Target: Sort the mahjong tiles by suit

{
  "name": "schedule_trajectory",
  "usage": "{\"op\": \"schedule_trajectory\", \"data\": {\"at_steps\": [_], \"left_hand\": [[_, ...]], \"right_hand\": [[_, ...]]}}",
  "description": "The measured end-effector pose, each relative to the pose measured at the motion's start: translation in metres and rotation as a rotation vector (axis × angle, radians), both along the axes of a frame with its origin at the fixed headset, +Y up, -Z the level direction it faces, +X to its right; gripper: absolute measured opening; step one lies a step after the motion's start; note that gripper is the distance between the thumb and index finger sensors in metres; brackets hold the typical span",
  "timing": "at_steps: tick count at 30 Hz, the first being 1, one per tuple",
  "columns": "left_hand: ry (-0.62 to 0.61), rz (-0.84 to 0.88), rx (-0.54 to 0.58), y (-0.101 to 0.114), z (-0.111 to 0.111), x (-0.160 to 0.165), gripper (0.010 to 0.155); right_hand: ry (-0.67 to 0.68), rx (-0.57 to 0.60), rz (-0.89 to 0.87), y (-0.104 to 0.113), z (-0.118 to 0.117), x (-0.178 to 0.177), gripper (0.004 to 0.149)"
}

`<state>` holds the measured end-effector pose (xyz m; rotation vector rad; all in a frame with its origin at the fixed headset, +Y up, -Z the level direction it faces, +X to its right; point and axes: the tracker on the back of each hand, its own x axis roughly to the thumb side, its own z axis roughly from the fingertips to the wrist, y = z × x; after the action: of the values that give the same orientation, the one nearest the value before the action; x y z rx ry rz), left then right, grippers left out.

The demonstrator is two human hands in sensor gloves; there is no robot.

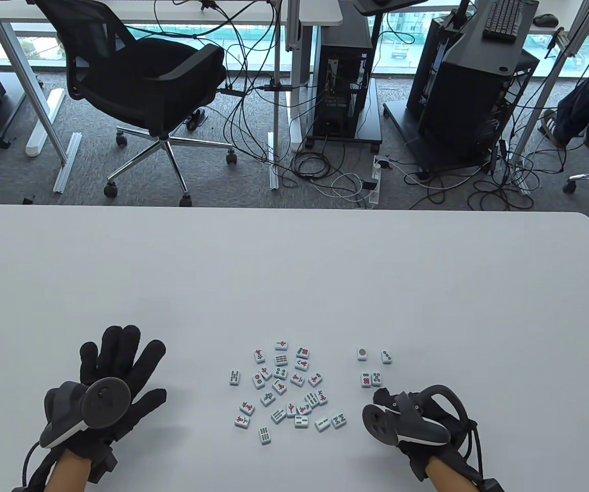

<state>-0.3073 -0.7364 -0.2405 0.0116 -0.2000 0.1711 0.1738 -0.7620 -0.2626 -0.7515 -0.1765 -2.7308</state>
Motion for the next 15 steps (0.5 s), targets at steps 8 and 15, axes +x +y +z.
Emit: {"op": "schedule_trajectory", "data": {"at_steps": [8, 15], "left_hand": [[0.001, 0.014, 0.014, 0.001, 0.001, -0.001, 0.080], [-0.002, 0.036, 0.027, 0.003, 0.001, -0.003, 0.080]], "right_hand": [[-0.011, -0.001, 0.045, -0.002, 0.002, -0.005, 0.057], [0.042, -0.014, -0.066, 0.025, 0.009, -0.033, 0.061]]}}
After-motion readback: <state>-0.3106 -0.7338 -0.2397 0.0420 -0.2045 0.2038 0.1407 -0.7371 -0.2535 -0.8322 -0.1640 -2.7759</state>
